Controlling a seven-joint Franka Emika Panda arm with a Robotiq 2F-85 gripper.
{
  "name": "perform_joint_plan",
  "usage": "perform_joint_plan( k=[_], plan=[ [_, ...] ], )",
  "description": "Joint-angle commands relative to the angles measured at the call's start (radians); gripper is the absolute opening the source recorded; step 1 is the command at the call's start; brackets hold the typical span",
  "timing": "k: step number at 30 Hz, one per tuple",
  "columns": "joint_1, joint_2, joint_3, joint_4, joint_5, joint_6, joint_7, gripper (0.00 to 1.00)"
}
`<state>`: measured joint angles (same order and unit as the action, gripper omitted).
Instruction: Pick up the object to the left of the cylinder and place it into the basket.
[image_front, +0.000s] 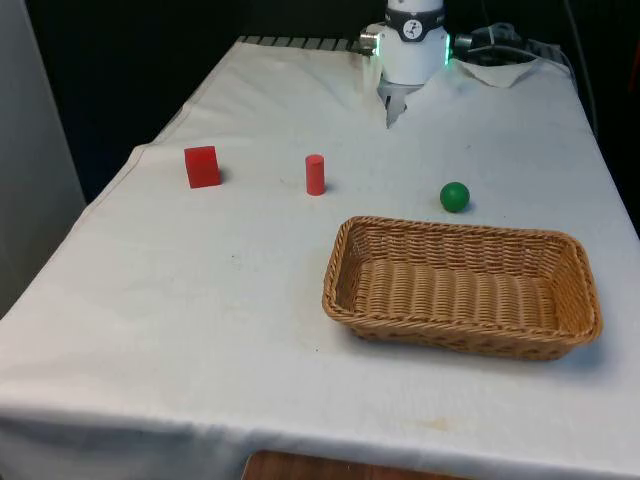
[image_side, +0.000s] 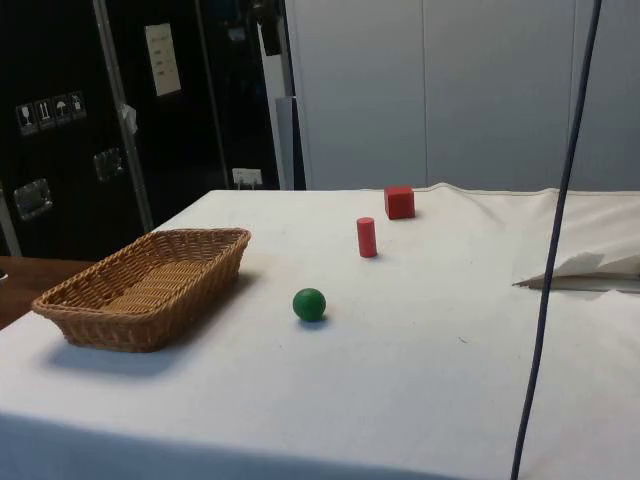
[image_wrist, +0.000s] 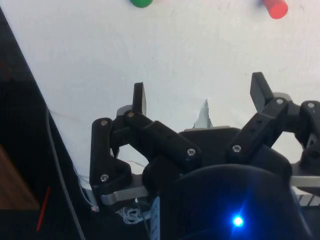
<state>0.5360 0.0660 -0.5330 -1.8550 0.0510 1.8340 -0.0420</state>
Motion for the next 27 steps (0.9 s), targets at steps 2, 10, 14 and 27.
perform_joint_plan(
  k=[2, 10, 14, 27],
  plan=[
    [0.004, -0.003, 0.006, -0.015, -0.013, 0.028, 0.015, 1.00],
    [0.010, -0.012, 0.037, -0.067, -0.035, 0.088, 0.053, 1.00],
    [0.010, -0.021, 0.054, -0.099, -0.050, 0.120, 0.073, 1.00],
    [0.009, -0.069, 0.114, -0.239, -0.116, 0.240, 0.158, 1.00]
  ],
)
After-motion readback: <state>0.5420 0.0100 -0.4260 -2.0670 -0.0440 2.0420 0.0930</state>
